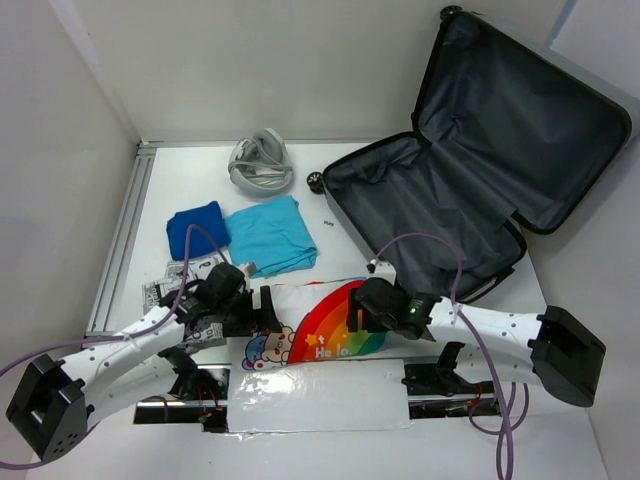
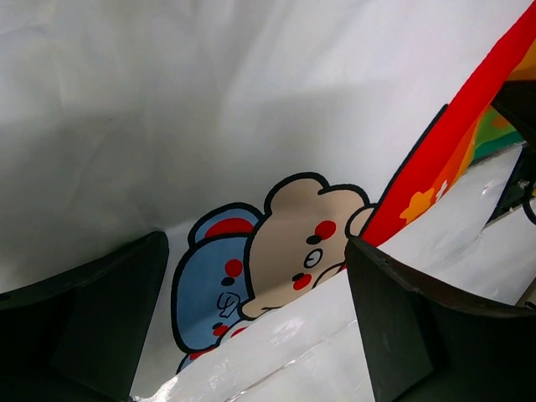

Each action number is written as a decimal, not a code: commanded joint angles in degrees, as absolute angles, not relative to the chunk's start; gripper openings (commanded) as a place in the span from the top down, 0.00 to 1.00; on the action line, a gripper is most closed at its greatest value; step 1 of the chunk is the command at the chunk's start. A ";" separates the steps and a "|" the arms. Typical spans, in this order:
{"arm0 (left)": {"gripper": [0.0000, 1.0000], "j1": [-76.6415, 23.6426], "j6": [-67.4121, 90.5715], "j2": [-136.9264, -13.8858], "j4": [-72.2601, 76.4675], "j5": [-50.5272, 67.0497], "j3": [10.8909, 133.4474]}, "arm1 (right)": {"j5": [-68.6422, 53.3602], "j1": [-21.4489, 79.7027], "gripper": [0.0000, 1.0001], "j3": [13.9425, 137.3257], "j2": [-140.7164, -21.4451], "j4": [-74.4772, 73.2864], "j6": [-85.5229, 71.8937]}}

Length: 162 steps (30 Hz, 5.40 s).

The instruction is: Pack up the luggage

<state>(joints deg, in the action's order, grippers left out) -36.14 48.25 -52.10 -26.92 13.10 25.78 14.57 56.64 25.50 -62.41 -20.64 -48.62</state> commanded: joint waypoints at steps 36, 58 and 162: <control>0.00 -36.39 33.58 -61.08 -25.58 2.02 53.35 | 29.20 22.88 1.00 75.66 -72.77 -54.93 3.56; 0.00 -32.61 31.38 -67.85 -23.91 4.92 52.21 | 33.66 -7.56 1.00 78.40 -93.60 -45.99 20.12; 0.00 -29.88 40.60 -66.88 -31.03 -5.98 59.06 | 14.12 26.18 0.41 50.15 -67.85 -38.84 -28.40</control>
